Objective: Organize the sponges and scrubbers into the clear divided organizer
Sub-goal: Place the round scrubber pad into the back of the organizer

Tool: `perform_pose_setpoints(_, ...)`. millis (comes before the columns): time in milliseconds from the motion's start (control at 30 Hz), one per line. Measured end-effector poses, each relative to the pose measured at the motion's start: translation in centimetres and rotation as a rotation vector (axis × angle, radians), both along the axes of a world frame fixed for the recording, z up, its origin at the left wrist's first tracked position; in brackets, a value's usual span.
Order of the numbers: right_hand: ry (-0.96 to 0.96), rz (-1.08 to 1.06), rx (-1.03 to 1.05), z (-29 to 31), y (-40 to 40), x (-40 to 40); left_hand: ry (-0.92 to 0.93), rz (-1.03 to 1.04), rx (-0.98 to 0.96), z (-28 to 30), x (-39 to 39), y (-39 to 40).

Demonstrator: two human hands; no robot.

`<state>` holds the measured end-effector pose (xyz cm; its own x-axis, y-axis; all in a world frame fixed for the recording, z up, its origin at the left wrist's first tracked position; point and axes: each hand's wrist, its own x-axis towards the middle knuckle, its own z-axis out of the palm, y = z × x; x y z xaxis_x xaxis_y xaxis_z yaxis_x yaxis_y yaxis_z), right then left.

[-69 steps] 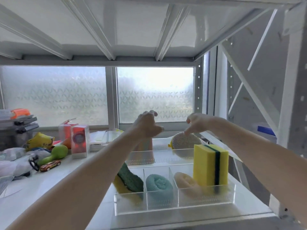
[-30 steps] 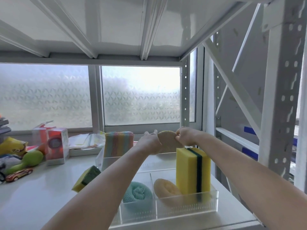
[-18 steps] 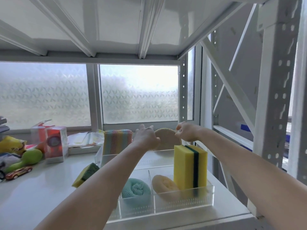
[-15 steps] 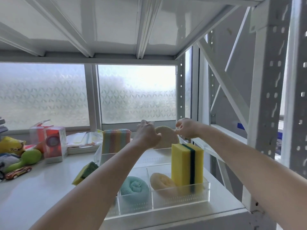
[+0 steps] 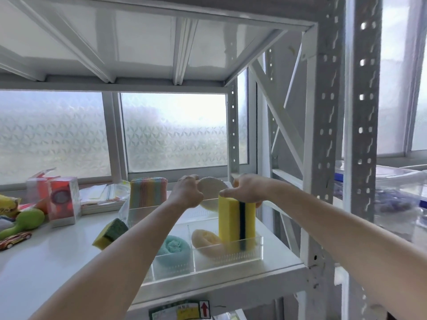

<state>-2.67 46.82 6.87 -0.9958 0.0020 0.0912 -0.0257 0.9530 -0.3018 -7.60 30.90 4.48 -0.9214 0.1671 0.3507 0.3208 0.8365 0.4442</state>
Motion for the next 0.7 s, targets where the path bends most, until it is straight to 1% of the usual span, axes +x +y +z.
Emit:
perform_pose_setpoints(100,0.017,-0.019,0.06,-0.2,-0.6,-0.2,-0.011,0.016,0.052,-0.1,-0.9,0.3)
perform_pose_setpoints(233,0.143,-0.082,-0.076,0.4,-0.3,-2.6,-0.074,0.028,0.124,-0.1,-2.1,0.3)
perform_pose_setpoints(333,0.101,-0.095,-0.134,0.8,0.1,-4.9,-0.114,0.021,0.123,-0.3,-2.9,0.1)
perform_pose_setpoints(500,0.009,-0.084,-0.184,-0.3,0.4,-8.1,-0.162,-0.014,0.134,-0.5,-4.2,0.1)
perform_pose_setpoints(700,0.048,-0.031,-0.242,-0.6,0.8,-8.7,-0.152,-0.051,0.201,-0.5,-4.9,0.1)
